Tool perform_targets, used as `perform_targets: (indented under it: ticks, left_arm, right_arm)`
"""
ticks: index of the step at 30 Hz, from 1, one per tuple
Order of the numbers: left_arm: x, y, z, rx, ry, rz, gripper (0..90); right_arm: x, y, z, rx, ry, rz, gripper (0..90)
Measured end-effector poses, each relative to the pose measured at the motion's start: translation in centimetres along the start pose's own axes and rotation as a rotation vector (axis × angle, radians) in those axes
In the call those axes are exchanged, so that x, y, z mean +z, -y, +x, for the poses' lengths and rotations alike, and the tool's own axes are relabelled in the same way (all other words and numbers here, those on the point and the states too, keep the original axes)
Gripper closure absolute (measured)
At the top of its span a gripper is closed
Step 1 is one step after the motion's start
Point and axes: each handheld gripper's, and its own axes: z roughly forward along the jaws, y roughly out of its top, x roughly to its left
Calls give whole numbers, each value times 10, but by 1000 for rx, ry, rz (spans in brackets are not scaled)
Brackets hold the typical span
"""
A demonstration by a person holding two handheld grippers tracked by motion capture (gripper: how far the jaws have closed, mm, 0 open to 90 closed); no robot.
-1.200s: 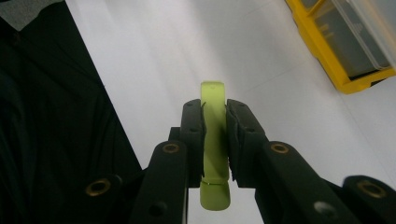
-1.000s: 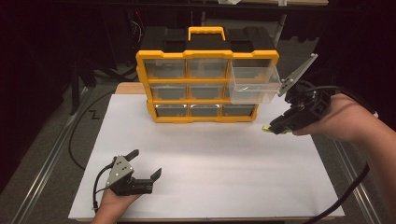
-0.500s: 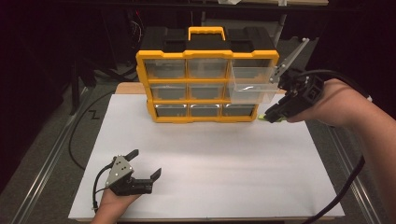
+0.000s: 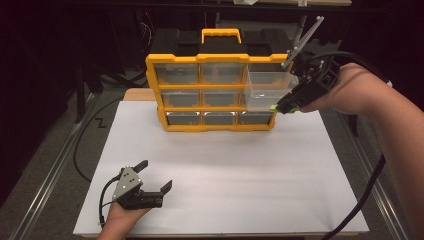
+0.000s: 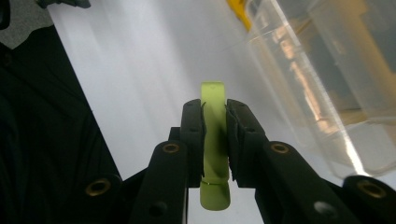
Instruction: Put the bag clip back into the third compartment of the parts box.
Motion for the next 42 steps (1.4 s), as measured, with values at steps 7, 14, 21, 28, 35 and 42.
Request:
perform_targets:
  ticks: [7, 14, 21, 28, 35, 42]
  left_arm:
    - [0, 0, 0, 0, 2, 2, 3]
    - [0, 0, 0, 0, 2, 0, 3]
    - [0, 1, 1, 0, -2, 3, 3]
    - [0, 1, 1, -1, 0, 4, 3]
    - [-1, 1, 2, 1, 0, 3, 3]
    - [-1, 1, 2, -2, -1, 0, 3]
  right_arm:
    - [-8, -8, -7, 9, 12, -17, 792]
    - [-12, -18, -12, 6, 33, -16, 792]
    - [-14, -29, -25, 25, 52, -10, 792]
    - [-12, -37, -37, 34, 69, -12, 792]
    - [-9, -42, -51, 47, 69, -39, 791]
    - [2, -39, -64, 69, 88, -24, 791]
